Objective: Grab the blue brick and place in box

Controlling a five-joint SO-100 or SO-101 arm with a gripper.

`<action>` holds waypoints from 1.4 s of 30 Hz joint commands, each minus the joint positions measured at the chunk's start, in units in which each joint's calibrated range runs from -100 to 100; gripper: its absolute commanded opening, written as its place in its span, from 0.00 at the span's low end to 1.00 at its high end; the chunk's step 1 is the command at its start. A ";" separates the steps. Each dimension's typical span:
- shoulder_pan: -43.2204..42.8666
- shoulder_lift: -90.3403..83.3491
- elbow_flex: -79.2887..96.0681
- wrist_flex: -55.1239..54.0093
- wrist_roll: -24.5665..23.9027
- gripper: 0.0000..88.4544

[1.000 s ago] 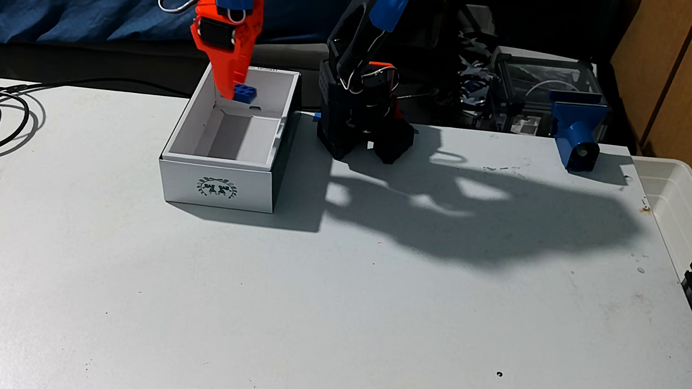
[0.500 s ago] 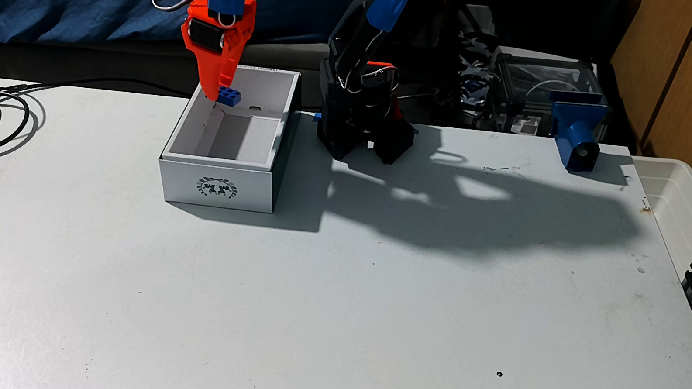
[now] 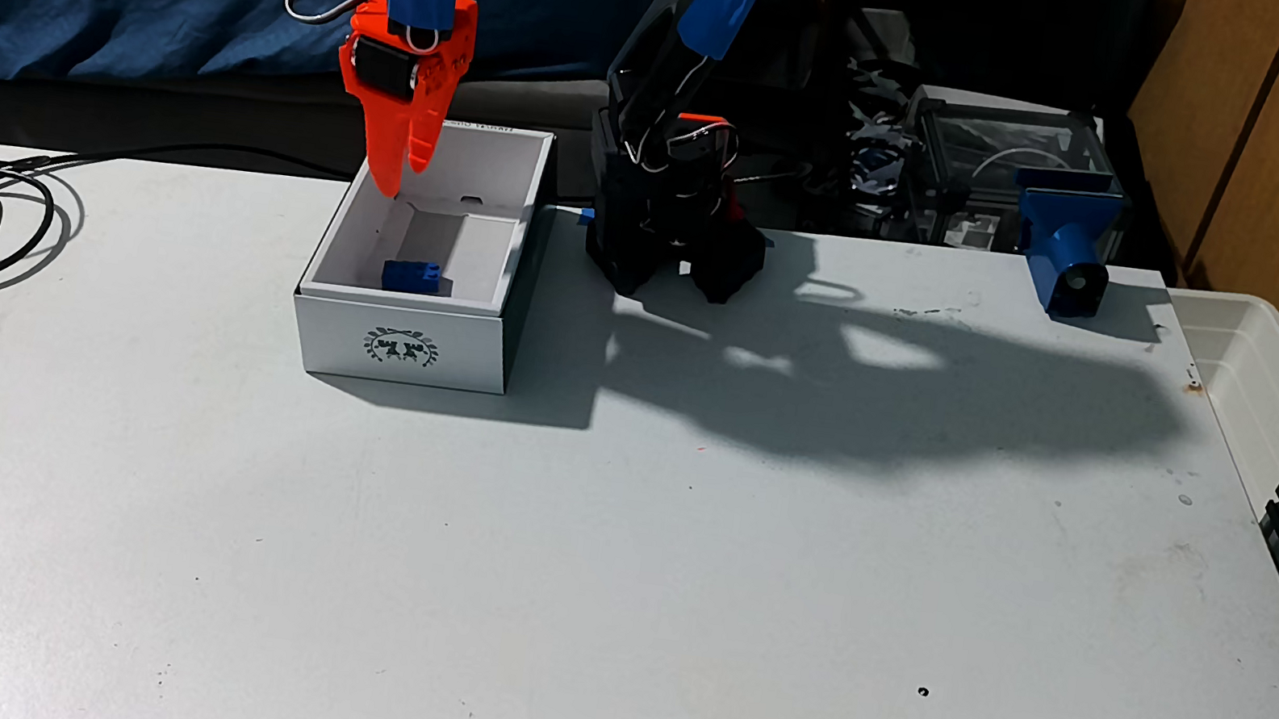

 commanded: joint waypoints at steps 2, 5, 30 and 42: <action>0.70 -1.68 -1.04 -0.54 0.39 0.15; 0.56 -1.60 -1.04 -1.74 0.60 0.15; -32.65 -1.77 -12.13 -15.53 -17.56 0.01; -48.11 -1.94 -23.13 -14.93 -34.82 0.01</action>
